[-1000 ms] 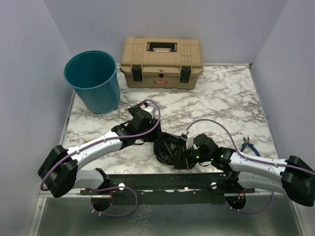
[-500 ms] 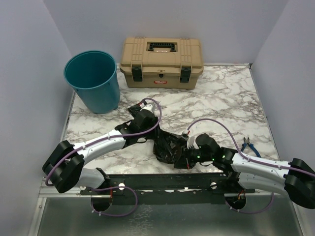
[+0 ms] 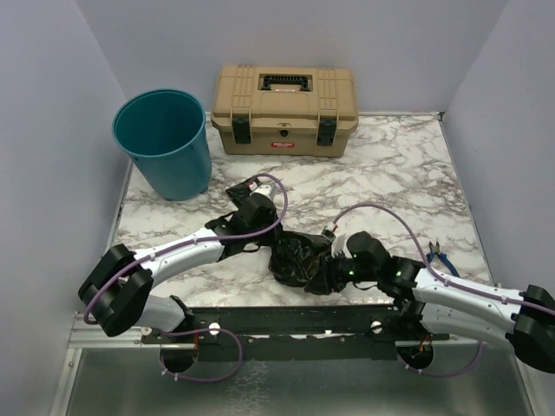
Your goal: Put the trash bags into the trash bin
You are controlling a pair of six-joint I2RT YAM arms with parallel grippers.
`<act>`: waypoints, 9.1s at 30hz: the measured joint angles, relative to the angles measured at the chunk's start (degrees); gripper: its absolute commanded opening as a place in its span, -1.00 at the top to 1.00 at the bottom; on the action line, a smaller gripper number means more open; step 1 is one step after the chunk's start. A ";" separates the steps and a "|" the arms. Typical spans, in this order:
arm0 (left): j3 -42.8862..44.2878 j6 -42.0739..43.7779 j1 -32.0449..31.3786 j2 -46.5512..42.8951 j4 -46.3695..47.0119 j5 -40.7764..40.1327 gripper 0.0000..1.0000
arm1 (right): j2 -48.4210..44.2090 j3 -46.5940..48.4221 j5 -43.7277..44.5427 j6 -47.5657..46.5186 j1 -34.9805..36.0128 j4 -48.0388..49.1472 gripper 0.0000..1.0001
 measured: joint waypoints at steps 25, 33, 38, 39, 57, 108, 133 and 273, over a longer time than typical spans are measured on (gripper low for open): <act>0.46 7.41 -0.04 -7.10 -0.11 8.63 1.00 | 14.10 28.11 13.68 -20.98 -5.16 -16.59 -0.32; 1.31 8.85 -0.37 -7.52 -1.44 11.08 1.00 | 17.57 28.94 6.51 -25.83 -8.96 -14.05 -0.16; 1.75 9.49 -0.37 -7.52 -2.27 11.54 1.00 | 20.37 29.20 3.89 -27.93 -11.23 -13.35 0.28; 1.77 9.57 -0.37 -7.54 -2.36 11.56 1.00 | 20.72 29.24 3.23 -28.24 -11.63 -13.22 0.45; 1.97 10.69 -0.39 -8.04 -6.14 9.05 0.95 | 12.72 18.60 7.52 -18.32 -12.68 -7.67 0.99; 6.99 17.68 -0.39 -7.41 -9.77 17.49 1.00 | 21.51 25.42 -17.31 -34.38 -14.80 -8.26 0.76; 5.01 16.83 -0.35 -8.02 -11.91 11.28 0.15 | 14.27 9.57 -6.05 -9.20 -15.19 5.29 0.99; 24.28 32.57 1.57 18.56 -18.91 22.91 1.00 | 21.38 15.61 -1.01 -8.63 -23.02 7.54 -0.05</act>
